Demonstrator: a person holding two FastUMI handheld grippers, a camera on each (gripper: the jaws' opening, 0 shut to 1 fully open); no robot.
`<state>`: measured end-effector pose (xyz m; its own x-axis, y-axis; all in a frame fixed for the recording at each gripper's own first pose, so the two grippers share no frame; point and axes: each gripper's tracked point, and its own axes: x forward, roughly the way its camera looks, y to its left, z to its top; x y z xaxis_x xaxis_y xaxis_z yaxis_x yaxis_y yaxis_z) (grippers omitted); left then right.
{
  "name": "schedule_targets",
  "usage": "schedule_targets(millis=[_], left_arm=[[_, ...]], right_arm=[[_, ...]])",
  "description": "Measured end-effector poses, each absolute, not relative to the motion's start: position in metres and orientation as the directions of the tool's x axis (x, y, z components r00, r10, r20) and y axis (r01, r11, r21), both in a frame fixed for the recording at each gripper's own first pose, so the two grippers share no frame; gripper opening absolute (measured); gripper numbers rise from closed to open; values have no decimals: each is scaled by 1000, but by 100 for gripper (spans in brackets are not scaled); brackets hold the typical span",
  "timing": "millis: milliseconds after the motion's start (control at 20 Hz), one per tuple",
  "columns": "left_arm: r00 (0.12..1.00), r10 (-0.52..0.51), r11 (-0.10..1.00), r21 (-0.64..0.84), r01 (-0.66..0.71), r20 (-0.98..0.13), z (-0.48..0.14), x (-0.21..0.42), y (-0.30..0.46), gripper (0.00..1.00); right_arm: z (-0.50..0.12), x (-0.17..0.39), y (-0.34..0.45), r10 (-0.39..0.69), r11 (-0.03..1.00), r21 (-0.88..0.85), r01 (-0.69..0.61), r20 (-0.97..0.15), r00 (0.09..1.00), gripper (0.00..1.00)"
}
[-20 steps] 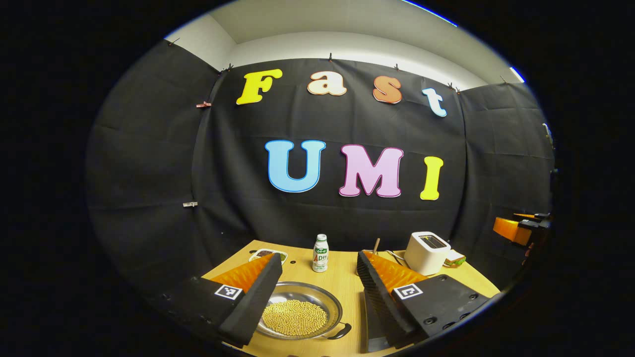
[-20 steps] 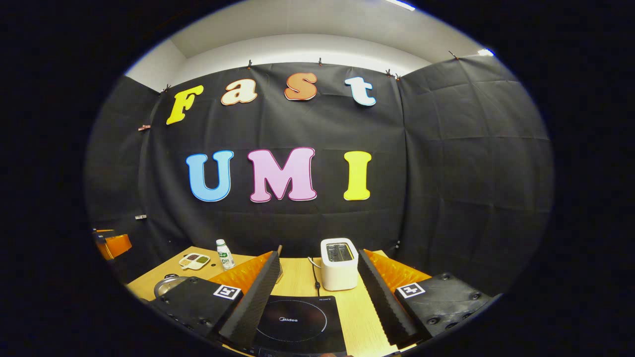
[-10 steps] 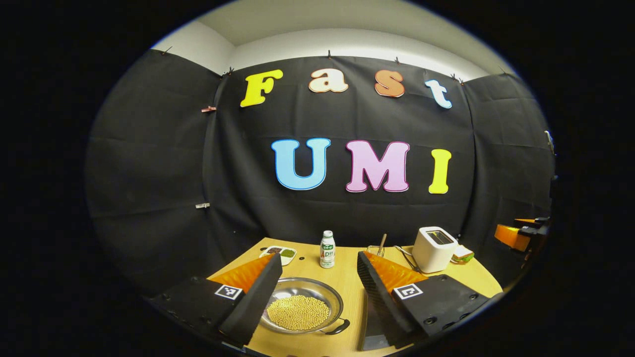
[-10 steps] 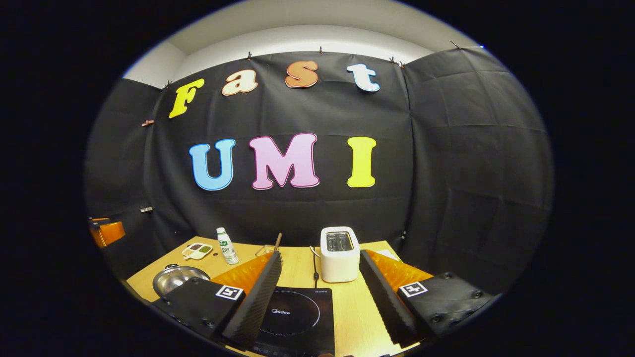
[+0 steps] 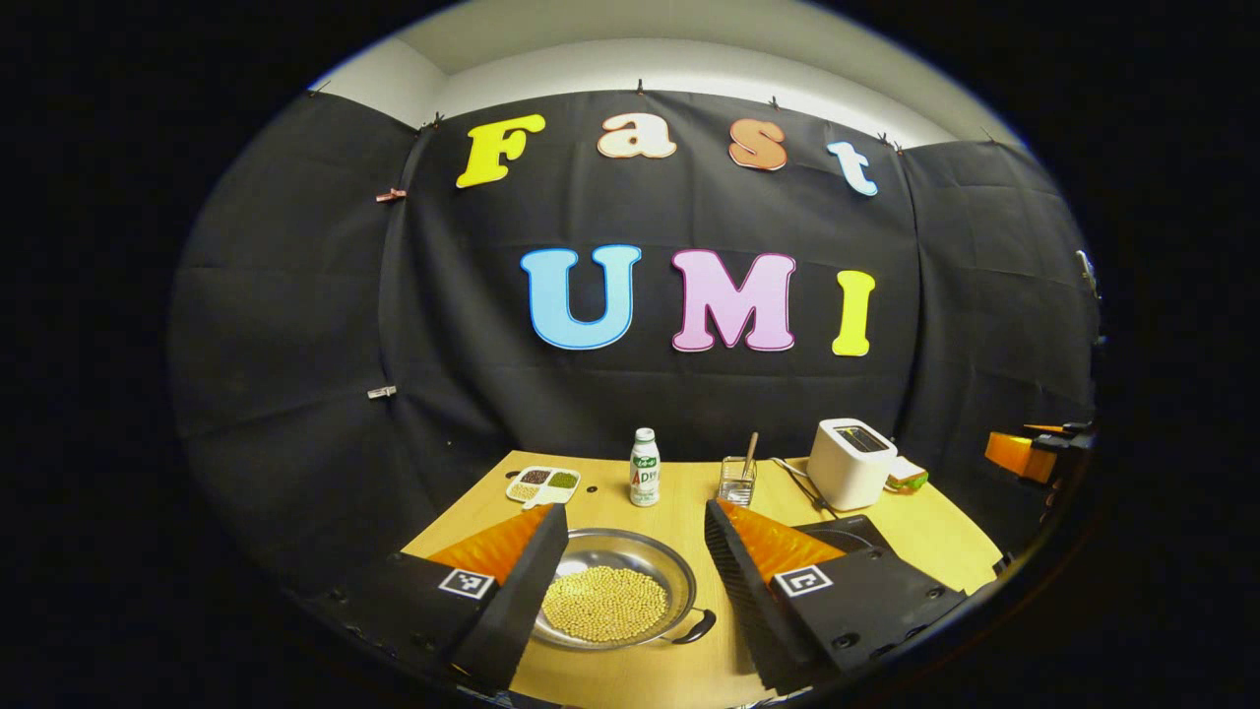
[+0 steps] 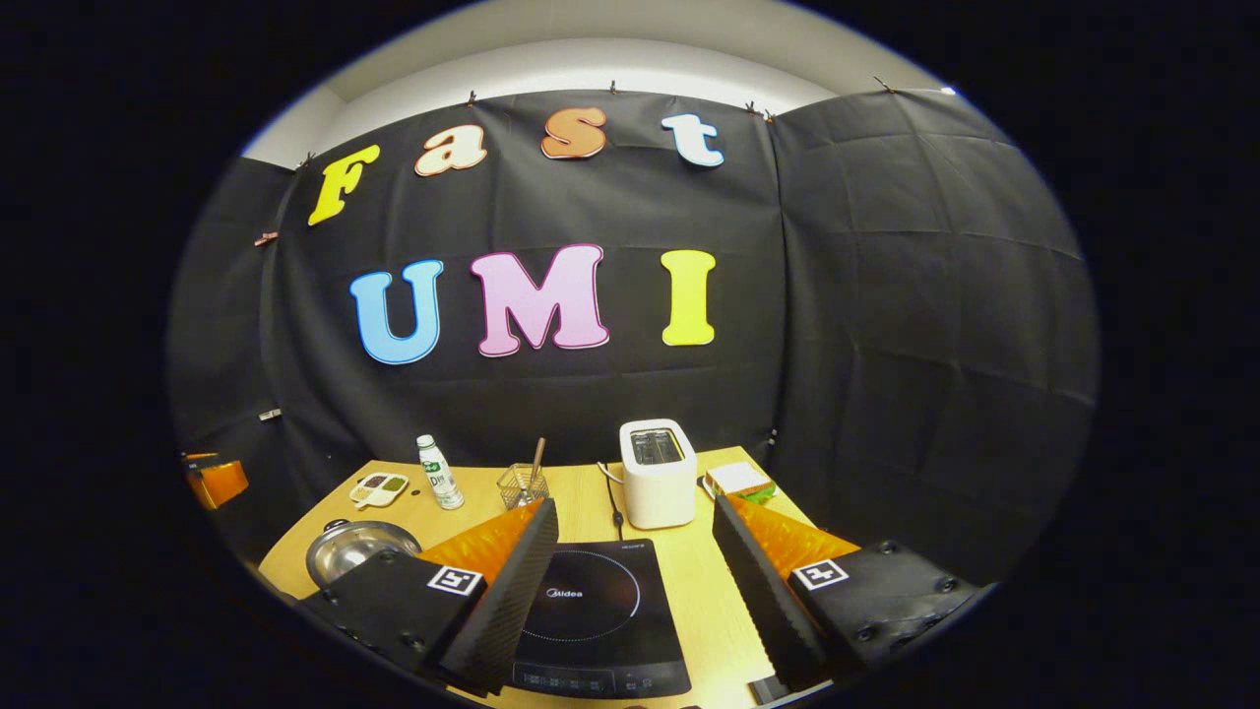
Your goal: First push the handle of the pot to place it horizontally, then grasp the pot with both hands and set it on the induction cooktop.
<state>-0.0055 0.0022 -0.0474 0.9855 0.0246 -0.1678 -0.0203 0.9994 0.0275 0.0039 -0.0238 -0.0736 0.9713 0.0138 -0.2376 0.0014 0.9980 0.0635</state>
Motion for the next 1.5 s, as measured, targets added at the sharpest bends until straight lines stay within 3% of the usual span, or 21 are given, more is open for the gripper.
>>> schedule_targets(millis=[500,650,850,950,1150,1500], left_arm=[[935,-162,983,34,182,-316,-117,-30,26,39],[890,-236,971,-47,236,-390,-152,-49,19,21],[825,-271,960,-80,268,-496,-198,-70,15,5],[767,-309,948,-116,297,-562,-223,-80,5,5],[691,-270,949,-62,310,-671,-263,-88,8,5],[612,-277,941,-80,328,-741,-297,-74,-6,5]], right_arm=[[-67,-23,25,-42,999,4,43,-219,975,98],[-55,-29,40,-34,999,-13,32,-184,982,98],[-44,-28,47,-42,999,-20,40,-142,989,98],[-47,-26,48,-43,999,-28,40,-143,989,98],[-57,-26,50,-20,999,-41,14,-151,988,98],[-68,-17,51,60,997,-40,-68,-169,984,98]])
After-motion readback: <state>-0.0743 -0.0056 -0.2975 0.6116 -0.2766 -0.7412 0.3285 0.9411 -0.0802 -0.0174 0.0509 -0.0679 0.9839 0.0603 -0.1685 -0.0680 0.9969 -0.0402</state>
